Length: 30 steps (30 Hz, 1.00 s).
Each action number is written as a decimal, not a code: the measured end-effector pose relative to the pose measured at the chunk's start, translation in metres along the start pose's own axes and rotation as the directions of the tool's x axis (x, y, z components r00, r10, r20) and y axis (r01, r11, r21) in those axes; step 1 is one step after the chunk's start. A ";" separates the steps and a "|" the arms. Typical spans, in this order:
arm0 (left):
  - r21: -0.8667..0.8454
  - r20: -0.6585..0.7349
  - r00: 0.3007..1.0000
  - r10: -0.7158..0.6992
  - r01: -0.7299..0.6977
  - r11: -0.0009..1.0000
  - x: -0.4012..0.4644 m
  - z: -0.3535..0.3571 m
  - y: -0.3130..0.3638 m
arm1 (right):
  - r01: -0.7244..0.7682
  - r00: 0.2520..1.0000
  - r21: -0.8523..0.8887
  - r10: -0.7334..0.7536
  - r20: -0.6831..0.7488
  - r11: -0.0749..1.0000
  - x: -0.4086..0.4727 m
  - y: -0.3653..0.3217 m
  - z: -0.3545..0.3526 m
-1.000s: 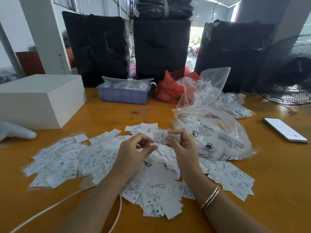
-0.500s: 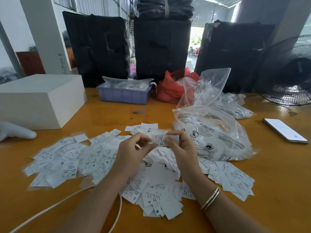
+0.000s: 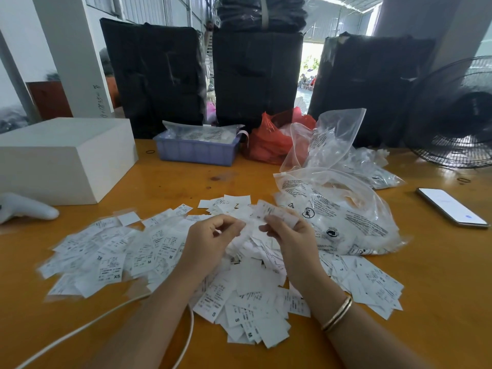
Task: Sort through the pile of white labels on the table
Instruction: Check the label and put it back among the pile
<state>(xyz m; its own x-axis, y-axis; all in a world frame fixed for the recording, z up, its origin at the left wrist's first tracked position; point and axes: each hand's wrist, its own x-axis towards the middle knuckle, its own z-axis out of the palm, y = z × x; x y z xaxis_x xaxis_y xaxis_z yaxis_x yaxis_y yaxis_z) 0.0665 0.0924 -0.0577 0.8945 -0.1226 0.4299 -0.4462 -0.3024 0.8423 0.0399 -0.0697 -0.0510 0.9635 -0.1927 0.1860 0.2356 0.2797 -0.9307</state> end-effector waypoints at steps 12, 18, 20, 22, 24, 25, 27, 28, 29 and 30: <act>-0.037 0.058 0.998 -0.017 0.019 0.999 0.000 0.000 -0.001 | 0.140 0.987 -0.281 -0.113 0.111 0.949 -0.004 -0.009 -0.001; -0.076 0.083 0.996 -0.043 0.050 0.996 0.001 0.000 0.001 | 0.155 0.984 -0.303 -0.118 0.137 0.940 -0.003 -0.010 -0.006; -0.075 0.085 0.996 -0.042 0.049 0.996 0.001 -0.001 0.001 | 0.155 0.984 -0.269 -0.123 0.132 0.950 -0.004 -0.010 -0.006; -0.073 0.086 0.996 -0.038 0.045 0.996 0.000 -0.001 0.001 | 0.161 0.984 -0.224 -0.138 0.116 0.961 -0.004 -0.012 -0.007; -0.067 0.088 0.995 -0.038 0.044 0.997 0.000 -0.001 0.001 | 0.180 0.980 -0.250 -0.152 0.129 0.951 -0.004 -0.012 -0.007; -0.068 0.088 0.995 -0.037 0.043 0.997 0.001 0.000 0.001 | 0.193 0.977 -0.297 -0.156 0.144 0.935 -0.004 -0.011 -0.006; -0.072 0.091 0.995 -0.038 0.045 0.996 0.001 0.000 0.001 | 0.220 0.972 -0.373 -0.171 0.161 0.901 -0.005 -0.009 -0.004; -0.071 0.094 0.995 -0.043 0.050 0.996 0.001 0.000 0.002 | 0.226 0.972 -0.372 -0.182 0.151 0.900 -0.005 -0.009 -0.004; -0.071 0.097 0.994 -0.050 0.057 0.996 0.001 0.000 0.002 | 0.222 0.973 -0.349 -0.187 0.132 0.910 -0.005 -0.009 -0.004; -0.073 0.099 0.994 -0.055 0.062 0.995 0.001 0.000 0.002 | 0.212 0.976 -0.324 -0.185 0.114 0.922 -0.005 -0.009 -0.004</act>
<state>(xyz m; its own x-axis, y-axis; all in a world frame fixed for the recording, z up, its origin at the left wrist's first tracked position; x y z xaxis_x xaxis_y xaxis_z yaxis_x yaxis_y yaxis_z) 0.0663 0.0918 -0.0552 0.9159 -0.1991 0.3485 -0.3903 -0.2397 0.8889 0.0327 -0.0756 -0.0446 0.9115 -0.1327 0.3894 0.3806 -0.0877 -0.9206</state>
